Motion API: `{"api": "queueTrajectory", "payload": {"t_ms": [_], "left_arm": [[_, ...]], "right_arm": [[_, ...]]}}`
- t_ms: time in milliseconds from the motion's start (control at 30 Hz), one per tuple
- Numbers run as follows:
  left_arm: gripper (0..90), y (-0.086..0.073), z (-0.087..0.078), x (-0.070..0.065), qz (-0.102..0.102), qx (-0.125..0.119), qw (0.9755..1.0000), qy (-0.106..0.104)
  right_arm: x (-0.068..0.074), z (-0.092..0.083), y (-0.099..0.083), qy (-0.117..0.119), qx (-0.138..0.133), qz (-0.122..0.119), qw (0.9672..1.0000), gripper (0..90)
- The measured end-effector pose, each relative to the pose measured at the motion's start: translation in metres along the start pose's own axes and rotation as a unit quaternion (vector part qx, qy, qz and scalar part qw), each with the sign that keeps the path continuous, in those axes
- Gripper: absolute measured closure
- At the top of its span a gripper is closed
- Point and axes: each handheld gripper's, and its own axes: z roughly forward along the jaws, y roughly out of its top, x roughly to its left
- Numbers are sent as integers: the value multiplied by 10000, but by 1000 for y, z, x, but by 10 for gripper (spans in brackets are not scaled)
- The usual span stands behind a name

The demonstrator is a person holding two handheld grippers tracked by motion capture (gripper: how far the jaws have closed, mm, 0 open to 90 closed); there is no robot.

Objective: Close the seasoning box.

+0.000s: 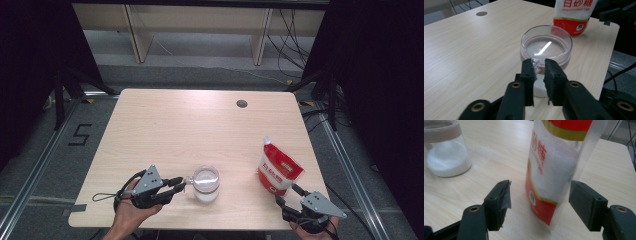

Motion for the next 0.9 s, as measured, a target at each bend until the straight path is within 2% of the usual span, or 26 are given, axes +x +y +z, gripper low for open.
{"api": "queueTrajectory", "payload": {"t_ms": [33,67,133,167,233,300,333,367,400,467,500,533,600,700,767,900], "left_arm": [[740,0,-1,0,36,-6,10000,5],[725,-1,-1,-2,-19,-29,10000,-43],[664,-1,-3,-2,41,-11,10000,8],[650,-1,-3,-1,93,-41,9999,-63],[599,-1,-4,-2,76,-14,10000,24],[563,-2,-5,-3,-58,2,10000,29],[545,-3,-5,-2,31,-8,10000,17],[526,-3,-5,-1,34,-22,10000,10],[502,-4,-5,-3,-90,-12,9999,48],[460,-5,-6,-1,-16,-10,10000,56],[434,-5,-6,-1,-106,-16,9999,94],[410,-6,-7,-1,-97,-5,9999,119],[389,-6,-8,1,16,-39,9999,120],[342,-8,-8,0,-190,-32,9997,119],[322,-10,-8,0,-157,-30,9999,66],[286,-12,-9,1,-71,37,9999,87]], "right_arm": [[0,0,0,-2,5,11,10000,344],[0,0,0,3,-13,-32,10000,344],[0,0,0,0,11,-16,10000,344],[0,0,0,12,10,-37,10000,343],[0,0,0,12,24,4,10000,342],[0,0,0,-2,2,-25,10000,342],[0,0,0,-5,5,-6,10000,342],[0,0,1,10,-13,10,10000,342],[1,0,1,-4,-24,44,10000,343],[1,0,0,-5,-19,33,10000,342],[1,0,0,-4,-19,34,10000,342],[1,0,1,5,-32,58,10000,341],[1,0,0,6,-38,19,10000,340],[0,1,0,9,-51,1,10000,340],[0,1,1,10,-48,-9,10000,340],[0,1,1,10,-49,-5,10000,339]]}}
